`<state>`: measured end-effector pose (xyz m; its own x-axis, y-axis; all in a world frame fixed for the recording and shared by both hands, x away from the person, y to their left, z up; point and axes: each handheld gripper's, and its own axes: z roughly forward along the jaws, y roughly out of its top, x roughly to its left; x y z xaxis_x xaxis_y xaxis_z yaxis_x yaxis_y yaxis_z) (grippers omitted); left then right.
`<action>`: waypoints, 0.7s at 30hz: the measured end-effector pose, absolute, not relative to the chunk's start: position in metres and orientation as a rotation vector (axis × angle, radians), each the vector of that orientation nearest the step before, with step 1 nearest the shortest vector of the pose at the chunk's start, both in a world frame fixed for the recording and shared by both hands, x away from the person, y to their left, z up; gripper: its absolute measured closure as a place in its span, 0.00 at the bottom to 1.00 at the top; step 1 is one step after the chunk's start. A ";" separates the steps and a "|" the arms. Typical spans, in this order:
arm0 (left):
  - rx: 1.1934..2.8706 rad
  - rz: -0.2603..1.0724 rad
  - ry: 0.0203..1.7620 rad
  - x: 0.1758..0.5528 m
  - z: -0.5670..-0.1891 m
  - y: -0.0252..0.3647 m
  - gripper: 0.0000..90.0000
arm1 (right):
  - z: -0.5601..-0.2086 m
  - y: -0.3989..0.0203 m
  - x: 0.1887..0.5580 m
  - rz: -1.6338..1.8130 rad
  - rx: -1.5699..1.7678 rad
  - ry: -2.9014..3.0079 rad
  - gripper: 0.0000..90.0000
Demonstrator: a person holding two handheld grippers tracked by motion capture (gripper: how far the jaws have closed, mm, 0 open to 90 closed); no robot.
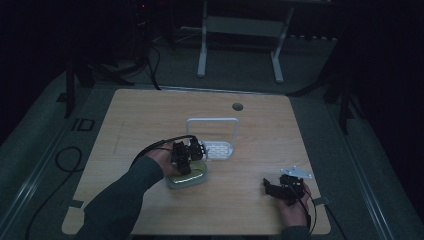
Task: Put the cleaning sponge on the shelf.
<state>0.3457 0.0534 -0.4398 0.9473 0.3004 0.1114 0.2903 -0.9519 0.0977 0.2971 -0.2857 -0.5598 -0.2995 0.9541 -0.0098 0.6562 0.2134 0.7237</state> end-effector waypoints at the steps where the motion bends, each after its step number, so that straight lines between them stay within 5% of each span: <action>1: 3.021 0.195 0.458 0.346 -0.440 0.053 0.80 | -0.560 -0.286 0.297 0.863 1.487 2.034 0.15; 21: 3.021 0.234 0.370 0.357 -0.432 0.040 0.80 | -0.560 -0.286 0.297 0.863 1.486 2.035 0.15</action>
<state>0.3574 0.0396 -0.4322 0.9589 0.2462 0.1410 0.2325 -0.9667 0.1065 0.2971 -0.2858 -0.5598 -0.3004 0.9538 -0.0099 0.6559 0.2141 0.7238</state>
